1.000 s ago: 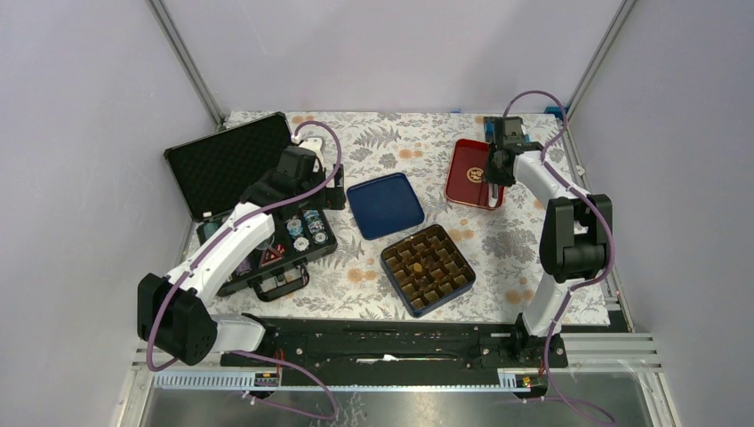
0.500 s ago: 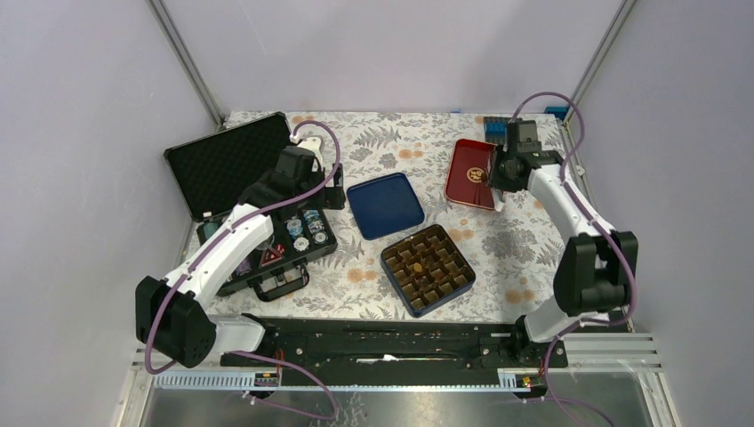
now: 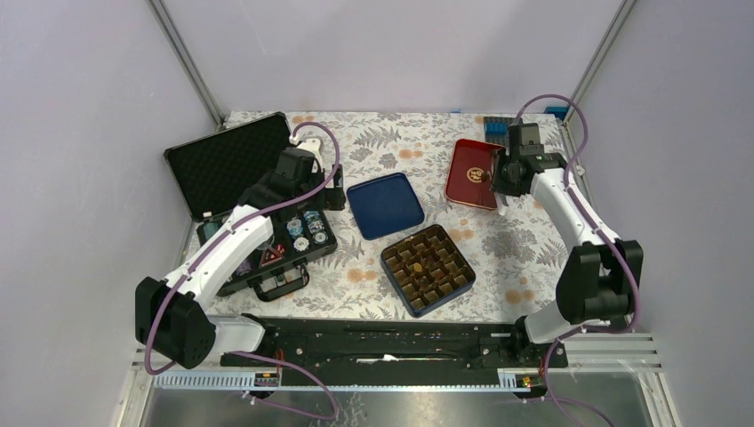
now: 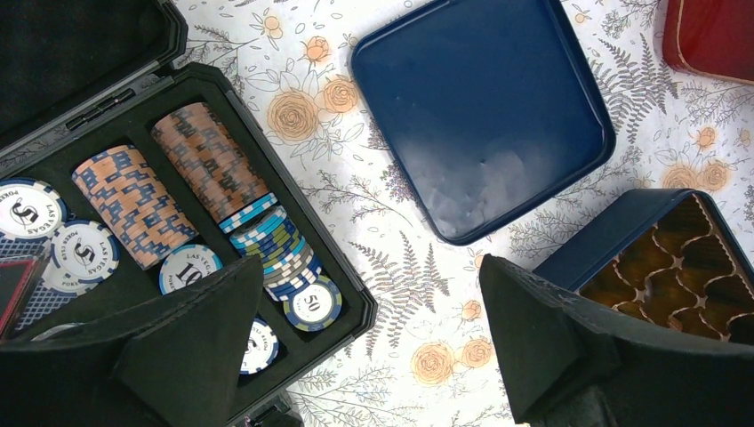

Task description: Pack the chocolate

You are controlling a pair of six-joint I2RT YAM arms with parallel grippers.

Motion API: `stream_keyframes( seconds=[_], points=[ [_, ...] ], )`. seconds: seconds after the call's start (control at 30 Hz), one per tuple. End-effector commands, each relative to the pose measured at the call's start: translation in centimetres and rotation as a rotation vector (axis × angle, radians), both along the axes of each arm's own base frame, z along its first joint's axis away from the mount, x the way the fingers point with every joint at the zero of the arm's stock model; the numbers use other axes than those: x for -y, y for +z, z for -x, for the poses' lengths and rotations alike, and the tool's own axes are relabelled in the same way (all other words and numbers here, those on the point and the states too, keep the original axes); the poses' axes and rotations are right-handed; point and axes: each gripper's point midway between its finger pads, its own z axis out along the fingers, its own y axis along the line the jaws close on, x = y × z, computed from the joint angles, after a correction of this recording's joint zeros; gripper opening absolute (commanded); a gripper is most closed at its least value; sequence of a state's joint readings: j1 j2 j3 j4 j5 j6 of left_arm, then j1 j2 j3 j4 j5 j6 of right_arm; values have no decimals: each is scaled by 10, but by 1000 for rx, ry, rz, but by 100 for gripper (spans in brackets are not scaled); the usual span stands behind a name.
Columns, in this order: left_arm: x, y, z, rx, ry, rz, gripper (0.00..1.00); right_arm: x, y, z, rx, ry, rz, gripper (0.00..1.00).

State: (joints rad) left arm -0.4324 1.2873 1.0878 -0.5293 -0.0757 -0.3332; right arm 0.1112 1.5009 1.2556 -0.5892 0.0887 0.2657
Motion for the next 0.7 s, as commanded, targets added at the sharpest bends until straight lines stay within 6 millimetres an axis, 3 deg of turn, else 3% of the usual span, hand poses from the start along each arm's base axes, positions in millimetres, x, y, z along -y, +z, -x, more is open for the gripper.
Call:
stream_keyframes(
  seconds=[0.0,0.67],
  points=[
    [0,18,-4,69,8,30,99,0,1,-18,13,-5,21,35],
    [2,15,-8,59,0,25,99,-6,-15,-30,-8,10,3,43]
  ],
)
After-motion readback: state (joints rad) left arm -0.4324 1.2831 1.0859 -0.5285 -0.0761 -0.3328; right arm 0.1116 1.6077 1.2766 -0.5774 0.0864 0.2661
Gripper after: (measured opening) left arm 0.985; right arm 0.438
